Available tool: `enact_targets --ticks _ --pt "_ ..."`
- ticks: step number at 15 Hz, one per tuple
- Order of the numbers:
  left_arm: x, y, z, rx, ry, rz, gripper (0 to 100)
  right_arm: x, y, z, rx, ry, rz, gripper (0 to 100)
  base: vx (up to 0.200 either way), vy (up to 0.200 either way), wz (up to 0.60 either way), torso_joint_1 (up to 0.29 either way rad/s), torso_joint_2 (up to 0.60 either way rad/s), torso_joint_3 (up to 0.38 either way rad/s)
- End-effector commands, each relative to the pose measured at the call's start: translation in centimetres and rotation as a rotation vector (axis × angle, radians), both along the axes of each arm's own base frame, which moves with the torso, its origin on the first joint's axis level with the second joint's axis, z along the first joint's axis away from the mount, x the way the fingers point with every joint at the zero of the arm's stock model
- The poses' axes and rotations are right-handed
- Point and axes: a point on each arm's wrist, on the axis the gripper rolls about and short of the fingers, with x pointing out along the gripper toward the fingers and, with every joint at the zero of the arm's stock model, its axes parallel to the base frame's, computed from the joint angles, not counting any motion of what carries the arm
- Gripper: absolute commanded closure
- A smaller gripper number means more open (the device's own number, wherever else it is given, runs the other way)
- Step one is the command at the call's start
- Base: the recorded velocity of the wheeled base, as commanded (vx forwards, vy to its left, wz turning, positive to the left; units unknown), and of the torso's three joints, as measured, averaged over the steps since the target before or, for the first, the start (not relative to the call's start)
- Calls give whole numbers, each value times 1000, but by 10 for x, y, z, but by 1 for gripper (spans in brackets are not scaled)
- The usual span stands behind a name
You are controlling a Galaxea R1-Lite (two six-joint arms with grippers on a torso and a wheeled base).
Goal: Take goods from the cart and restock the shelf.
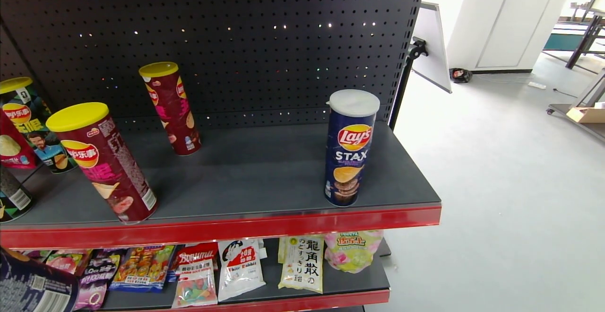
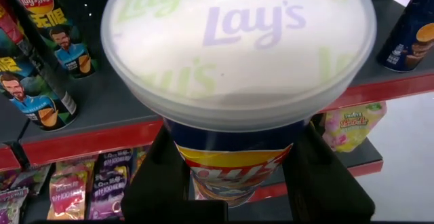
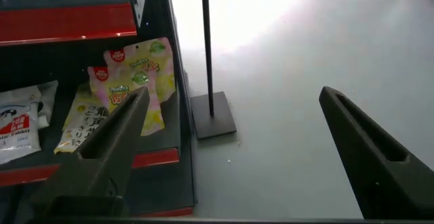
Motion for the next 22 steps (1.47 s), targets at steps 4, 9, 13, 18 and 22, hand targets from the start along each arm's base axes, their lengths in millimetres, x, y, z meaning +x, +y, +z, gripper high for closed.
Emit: enact_targets --ticks 4,9,13,18,22 --pt "1 0 0 14 0 1 100 0 0 0 3 5 0 0 0 0 0 0 0 0" --pt "2 0 0 63 -6 -18 100 0 0 0 5 5 0 0 0 0 0 0 0 0" --pt "2 -1 2 62 -22 -33 100 0 0 0 3 5 0 0 0 0 0 0 0 0" --pt "4 -2 0 83 -27 -57 100 0 0 0 3 5 0 0 0 0 0 0 0 0" --pt "5 -2 -3 84 -19 -59 100 0 0 0 3 5 0 0 0 0 0 0 0 0"
